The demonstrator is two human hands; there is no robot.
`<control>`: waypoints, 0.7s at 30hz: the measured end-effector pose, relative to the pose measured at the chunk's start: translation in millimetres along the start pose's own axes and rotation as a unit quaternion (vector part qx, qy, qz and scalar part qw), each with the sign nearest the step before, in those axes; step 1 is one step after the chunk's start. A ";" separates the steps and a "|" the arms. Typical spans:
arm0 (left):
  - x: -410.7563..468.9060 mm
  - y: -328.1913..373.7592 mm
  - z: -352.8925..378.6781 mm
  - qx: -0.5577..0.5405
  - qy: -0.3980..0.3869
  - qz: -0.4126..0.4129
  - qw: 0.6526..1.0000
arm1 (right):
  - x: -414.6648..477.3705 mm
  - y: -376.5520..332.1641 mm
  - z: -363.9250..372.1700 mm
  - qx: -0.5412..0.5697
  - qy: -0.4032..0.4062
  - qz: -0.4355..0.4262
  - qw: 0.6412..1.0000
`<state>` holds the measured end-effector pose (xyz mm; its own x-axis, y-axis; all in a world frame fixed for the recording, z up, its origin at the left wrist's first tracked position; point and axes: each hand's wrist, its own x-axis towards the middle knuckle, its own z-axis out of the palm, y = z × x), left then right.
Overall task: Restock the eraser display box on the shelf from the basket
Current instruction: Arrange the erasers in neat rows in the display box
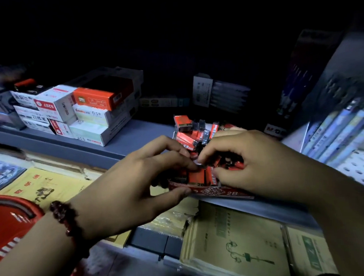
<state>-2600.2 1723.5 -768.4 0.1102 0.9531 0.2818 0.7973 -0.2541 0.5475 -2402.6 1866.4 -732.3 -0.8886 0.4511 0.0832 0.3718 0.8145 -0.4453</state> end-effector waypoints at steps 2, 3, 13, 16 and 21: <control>0.9 -0.2 -0.6 -0.002 0.006 -0.001 1.000 | -0.4 0.4 -1.0 0.007 -0.019 -0.007 1.000; 1.1 0.1 0.1 0.000 0.008 0.000 1.000 | -1.3 0.4 -2.6 0.015 -0.031 -0.007 0.999; 3.9 1.3 6.1 -0.028 0.021 -0.008 0.999 | -3.7 -1.0 -1.9 0.079 -0.009 0.008 0.997; 3.8 3.4 5.9 -0.042 0.024 -0.012 0.999 | -5.8 -0.3 -3.7 0.125 -0.009 0.025 0.992; 4.4 3.8 7.9 -0.042 0.022 -0.013 0.999 | -5.2 -1.5 -1.6 0.144 0.023 0.030 0.989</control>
<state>-2591.9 1728.0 -771.3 0.0630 0.9521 0.2993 0.7472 -0.2438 0.6183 -2398.2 1863.4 -730.6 -0.8520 0.5164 0.0858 0.3253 0.6508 -0.6861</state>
